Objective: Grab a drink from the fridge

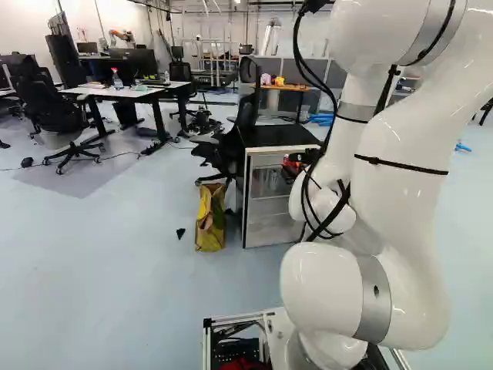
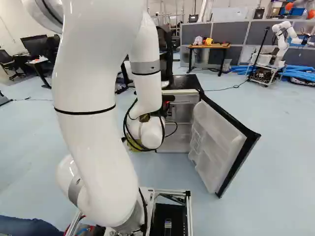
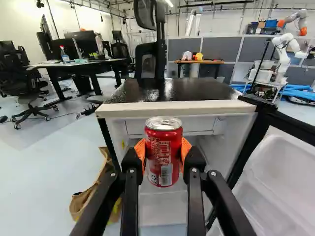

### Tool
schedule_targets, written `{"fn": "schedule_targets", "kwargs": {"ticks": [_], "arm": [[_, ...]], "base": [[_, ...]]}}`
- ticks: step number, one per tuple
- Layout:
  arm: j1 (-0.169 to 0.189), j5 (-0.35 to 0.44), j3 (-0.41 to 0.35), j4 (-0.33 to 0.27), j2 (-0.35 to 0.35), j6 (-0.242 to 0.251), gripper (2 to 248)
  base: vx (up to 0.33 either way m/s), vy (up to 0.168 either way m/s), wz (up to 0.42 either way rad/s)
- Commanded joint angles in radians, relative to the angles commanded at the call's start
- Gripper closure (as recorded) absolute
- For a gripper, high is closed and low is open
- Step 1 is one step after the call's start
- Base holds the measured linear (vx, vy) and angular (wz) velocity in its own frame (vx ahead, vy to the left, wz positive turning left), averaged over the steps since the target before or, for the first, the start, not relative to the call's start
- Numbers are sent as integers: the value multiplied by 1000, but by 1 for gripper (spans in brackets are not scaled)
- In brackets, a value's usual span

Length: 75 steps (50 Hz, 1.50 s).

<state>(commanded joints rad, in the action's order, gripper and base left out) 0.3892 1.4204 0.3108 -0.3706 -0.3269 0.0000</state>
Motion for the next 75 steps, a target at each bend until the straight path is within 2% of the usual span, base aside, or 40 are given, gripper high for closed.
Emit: {"fn": "schedule_targets", "kwargs": {"ticks": [26, 75], "arm": [[-15, -52, 40, 0, 39, 0, 158], [-48, -151, 173, 0, 56, 0, 158]], "base": [[0, 0, 0], [0, 0, 0]]}}
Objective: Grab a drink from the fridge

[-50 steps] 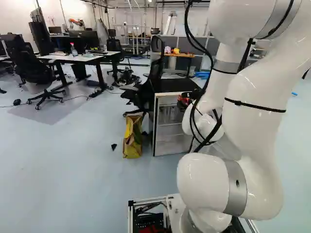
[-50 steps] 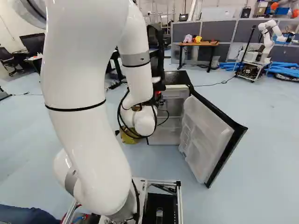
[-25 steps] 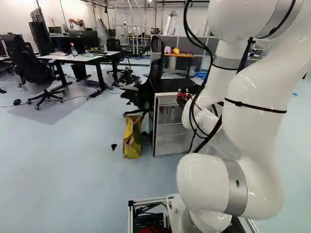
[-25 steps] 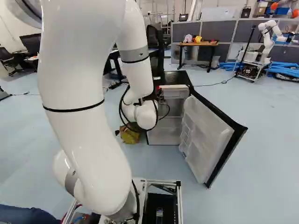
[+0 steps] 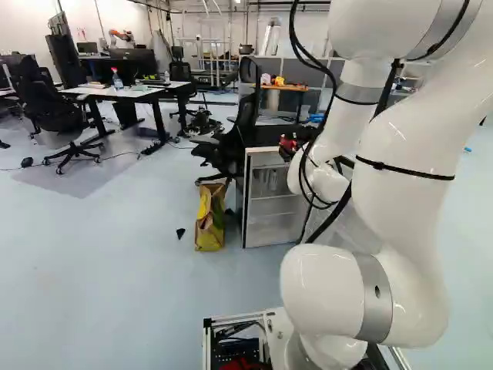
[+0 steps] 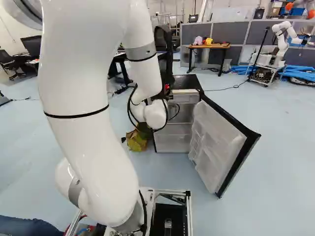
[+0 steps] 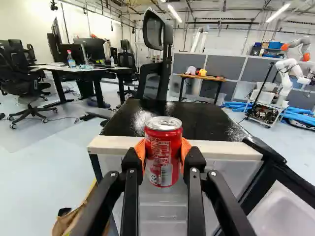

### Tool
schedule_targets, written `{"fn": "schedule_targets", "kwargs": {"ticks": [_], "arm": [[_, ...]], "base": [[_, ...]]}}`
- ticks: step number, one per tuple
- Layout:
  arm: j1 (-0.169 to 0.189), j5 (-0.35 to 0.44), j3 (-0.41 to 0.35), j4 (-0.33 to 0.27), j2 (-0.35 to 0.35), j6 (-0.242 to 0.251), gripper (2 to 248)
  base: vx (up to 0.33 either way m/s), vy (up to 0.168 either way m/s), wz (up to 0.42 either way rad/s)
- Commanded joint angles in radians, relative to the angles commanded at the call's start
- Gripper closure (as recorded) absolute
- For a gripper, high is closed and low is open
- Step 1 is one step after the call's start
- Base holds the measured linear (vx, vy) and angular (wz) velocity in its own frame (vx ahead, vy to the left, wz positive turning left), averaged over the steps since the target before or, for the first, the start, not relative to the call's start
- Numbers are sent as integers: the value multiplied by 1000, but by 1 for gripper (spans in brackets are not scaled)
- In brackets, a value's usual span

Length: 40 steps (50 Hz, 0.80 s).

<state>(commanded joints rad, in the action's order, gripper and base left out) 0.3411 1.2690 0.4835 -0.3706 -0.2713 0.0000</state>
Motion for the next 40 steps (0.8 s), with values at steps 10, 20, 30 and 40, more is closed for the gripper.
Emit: {"fn": "schedule_targets", "kwargs": {"ticks": [10, 20, 30, 40], "arm": [[-7, -19, 33, 0, -2, 0, 158], [-13, -33, 65, 0, -6, 0, 158], [-19, -34, 99, 0, -32, 0, 158], [-25, -34, 134, 0, -61, 0, 158]], "base": [[0, 0, 0], [0, 0, 0], [0, 0, 0], [0, 0, 0]]}}
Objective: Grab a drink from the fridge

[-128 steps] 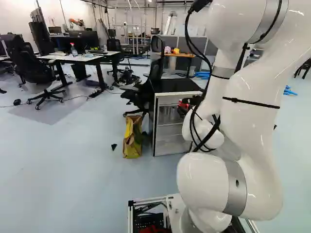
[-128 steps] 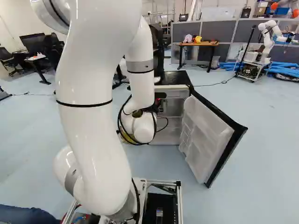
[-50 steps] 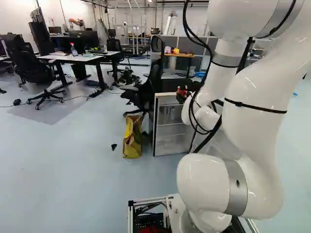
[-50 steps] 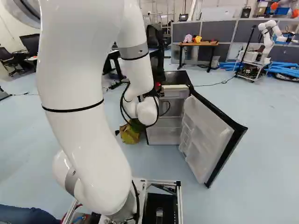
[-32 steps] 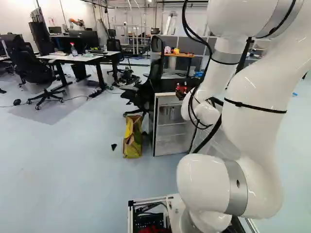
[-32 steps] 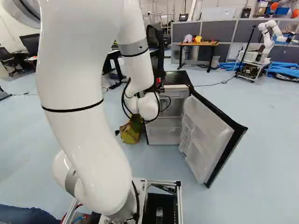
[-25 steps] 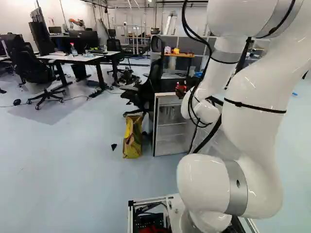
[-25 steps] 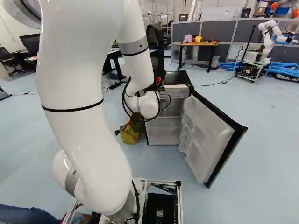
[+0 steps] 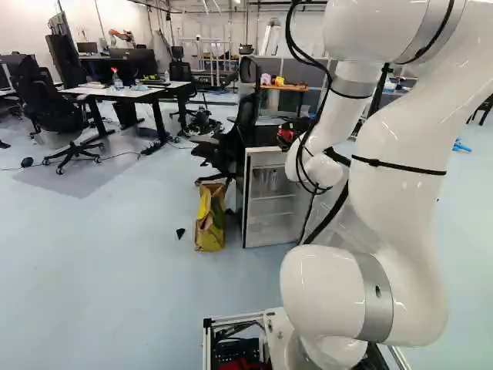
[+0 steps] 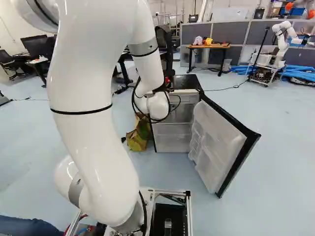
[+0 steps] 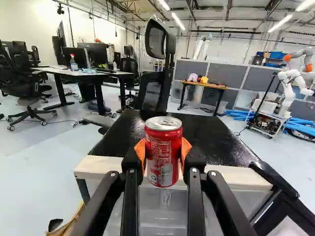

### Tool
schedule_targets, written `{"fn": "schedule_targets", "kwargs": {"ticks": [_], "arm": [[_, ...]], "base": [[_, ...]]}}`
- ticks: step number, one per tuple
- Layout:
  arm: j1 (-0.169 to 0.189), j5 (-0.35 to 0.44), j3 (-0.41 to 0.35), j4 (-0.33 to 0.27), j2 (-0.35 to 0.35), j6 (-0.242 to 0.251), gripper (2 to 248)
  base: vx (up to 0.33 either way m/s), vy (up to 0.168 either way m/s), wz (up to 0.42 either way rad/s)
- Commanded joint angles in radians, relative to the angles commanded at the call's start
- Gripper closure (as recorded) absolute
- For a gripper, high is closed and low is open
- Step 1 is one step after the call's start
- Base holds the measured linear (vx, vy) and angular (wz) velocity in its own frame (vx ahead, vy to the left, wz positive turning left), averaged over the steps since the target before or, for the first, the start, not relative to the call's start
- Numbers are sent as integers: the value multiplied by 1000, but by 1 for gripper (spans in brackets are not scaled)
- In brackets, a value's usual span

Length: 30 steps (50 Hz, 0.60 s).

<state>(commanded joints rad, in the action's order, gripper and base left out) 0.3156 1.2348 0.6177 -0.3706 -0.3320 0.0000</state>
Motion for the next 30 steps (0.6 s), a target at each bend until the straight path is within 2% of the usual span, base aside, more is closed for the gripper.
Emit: {"fn": "schedule_targets", "kwargs": {"ticks": [30], "arm": [[-22, -4, 109, 0, -87, 0, 158]], "base": [[0, 0, 0]]}}
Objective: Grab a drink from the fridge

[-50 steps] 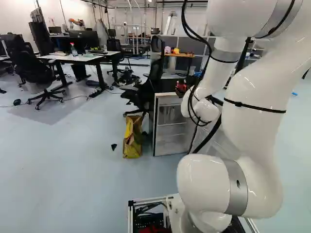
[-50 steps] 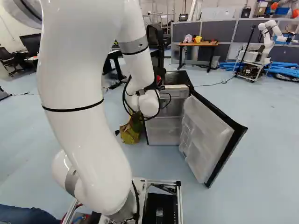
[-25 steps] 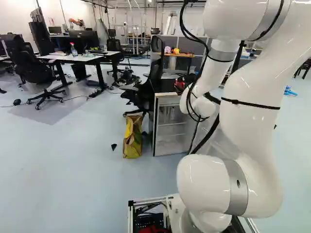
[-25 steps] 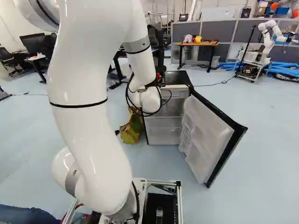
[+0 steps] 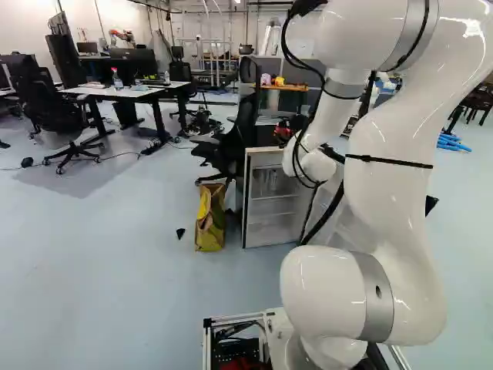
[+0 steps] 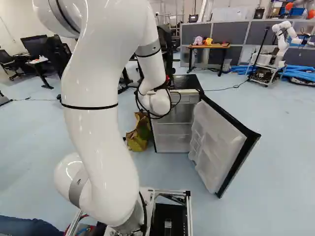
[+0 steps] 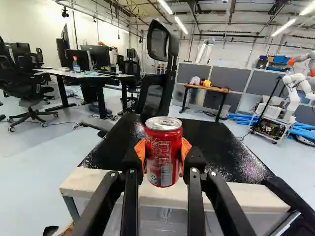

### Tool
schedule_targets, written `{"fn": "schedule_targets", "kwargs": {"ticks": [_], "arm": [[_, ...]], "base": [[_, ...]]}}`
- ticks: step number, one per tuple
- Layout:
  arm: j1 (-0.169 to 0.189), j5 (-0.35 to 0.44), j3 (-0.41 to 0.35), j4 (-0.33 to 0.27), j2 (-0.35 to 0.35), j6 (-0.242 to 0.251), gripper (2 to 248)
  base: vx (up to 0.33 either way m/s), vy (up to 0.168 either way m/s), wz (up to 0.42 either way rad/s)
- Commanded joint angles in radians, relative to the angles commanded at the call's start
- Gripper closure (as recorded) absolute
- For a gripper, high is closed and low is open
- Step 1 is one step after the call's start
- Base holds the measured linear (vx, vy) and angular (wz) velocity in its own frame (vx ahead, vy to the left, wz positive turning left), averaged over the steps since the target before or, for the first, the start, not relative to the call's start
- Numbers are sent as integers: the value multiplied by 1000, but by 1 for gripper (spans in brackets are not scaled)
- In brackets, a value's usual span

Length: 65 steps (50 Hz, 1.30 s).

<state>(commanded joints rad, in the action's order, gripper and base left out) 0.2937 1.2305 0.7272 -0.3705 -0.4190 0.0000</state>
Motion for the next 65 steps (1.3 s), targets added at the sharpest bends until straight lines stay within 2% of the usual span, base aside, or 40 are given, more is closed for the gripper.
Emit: {"fn": "schedule_targets", "kwargs": {"ticks": [41, 52, 65], "arm": [[-34, -76, 148, 67, -113, 0, 158], [-37, -99, 176, 98, -134, 0, 158], [-38, -99, 181, 98, -137, 0, 158]], "base": [[0, 0, 0], [0, 0, 0], [0, 0, 0]]}}
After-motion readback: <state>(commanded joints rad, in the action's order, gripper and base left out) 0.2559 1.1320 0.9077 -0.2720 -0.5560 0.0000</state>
